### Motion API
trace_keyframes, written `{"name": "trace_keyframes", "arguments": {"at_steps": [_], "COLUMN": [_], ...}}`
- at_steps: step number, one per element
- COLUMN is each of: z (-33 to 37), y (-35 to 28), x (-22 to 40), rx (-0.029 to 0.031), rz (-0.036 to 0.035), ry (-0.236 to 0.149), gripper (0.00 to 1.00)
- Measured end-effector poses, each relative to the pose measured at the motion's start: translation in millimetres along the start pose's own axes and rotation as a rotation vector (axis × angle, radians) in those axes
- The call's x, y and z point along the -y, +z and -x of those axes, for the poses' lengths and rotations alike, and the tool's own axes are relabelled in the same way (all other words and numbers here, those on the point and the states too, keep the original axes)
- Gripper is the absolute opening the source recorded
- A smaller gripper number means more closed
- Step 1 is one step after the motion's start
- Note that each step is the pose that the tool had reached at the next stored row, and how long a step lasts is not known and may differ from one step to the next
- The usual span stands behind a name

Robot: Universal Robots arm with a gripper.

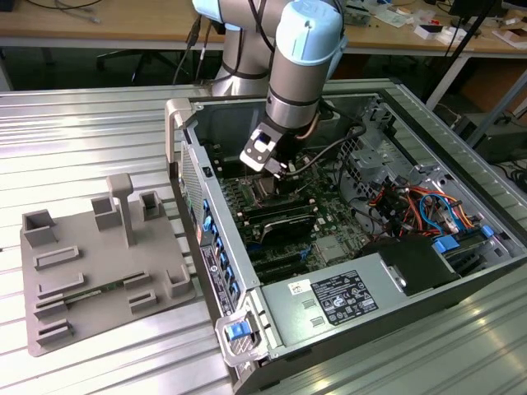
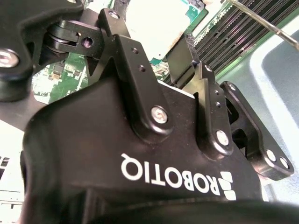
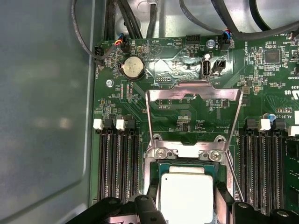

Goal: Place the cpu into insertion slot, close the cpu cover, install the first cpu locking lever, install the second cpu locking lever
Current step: 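Place the cpu into insertion slot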

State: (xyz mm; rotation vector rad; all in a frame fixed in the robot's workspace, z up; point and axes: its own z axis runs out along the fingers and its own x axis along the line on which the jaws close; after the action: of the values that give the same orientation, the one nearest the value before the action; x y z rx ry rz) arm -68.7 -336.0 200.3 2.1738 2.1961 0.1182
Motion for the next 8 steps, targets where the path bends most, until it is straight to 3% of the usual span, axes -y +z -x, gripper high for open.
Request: {"name": "trace_keyframes", "arguments": {"at_steps": [8], "z": [0.0], "y": [1.5], "x": [1.0], "rx": [0.0000], "rz": [0.0001], "ry": [0.000], "gripper": [0.55]}}
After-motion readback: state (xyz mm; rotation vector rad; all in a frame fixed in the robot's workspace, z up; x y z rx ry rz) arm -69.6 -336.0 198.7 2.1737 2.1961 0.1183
